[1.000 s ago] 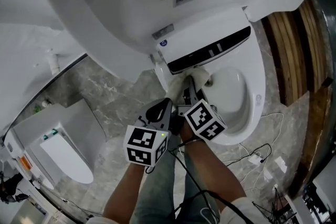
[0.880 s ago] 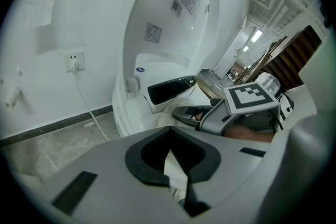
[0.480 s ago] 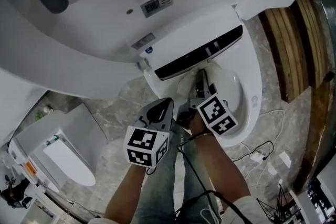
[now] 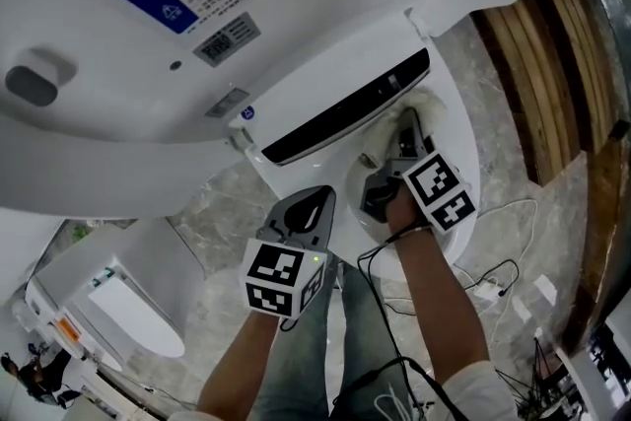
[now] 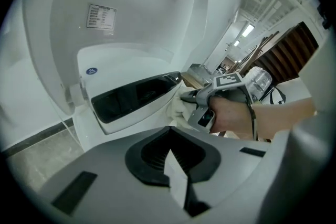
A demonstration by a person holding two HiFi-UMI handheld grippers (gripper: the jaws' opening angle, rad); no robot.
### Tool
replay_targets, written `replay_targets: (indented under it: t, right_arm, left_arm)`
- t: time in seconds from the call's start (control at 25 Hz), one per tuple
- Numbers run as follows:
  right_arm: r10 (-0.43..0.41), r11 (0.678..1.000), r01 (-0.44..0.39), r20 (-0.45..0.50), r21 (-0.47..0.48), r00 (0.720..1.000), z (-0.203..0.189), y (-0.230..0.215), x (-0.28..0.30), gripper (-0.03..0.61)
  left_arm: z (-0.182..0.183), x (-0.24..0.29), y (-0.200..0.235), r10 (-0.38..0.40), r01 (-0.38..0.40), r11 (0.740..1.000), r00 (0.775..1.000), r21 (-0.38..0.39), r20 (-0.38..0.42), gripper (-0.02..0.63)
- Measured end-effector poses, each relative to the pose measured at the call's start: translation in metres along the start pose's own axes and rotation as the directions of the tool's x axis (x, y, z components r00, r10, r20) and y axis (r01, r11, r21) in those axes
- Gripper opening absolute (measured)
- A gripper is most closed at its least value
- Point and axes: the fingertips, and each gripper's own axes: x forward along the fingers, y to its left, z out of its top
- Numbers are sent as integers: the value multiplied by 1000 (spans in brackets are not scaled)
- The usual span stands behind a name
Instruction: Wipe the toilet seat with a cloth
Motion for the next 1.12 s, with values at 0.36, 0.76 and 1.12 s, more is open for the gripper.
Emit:
replay_targets:
  t: [0.36, 0.76, 1.12]
  right_arm:
    - [19, 1000, -19, -25, 12, 1000, 36, -5, 12, 100]
    - [65, 998, -64, -33, 13, 997, 37, -5, 12, 101]
    - [151, 989, -151, -15, 6, 988, 58, -6, -22, 100]
  left_arm:
    - [6, 17, -16, -11, 11, 1000, 1000, 10, -8, 11]
    - [0, 14, -19, 0, 0, 1000, 1000, 9, -4, 11]
    - [0, 3, -31, 6, -6, 1000, 1000, 18, 23, 11]
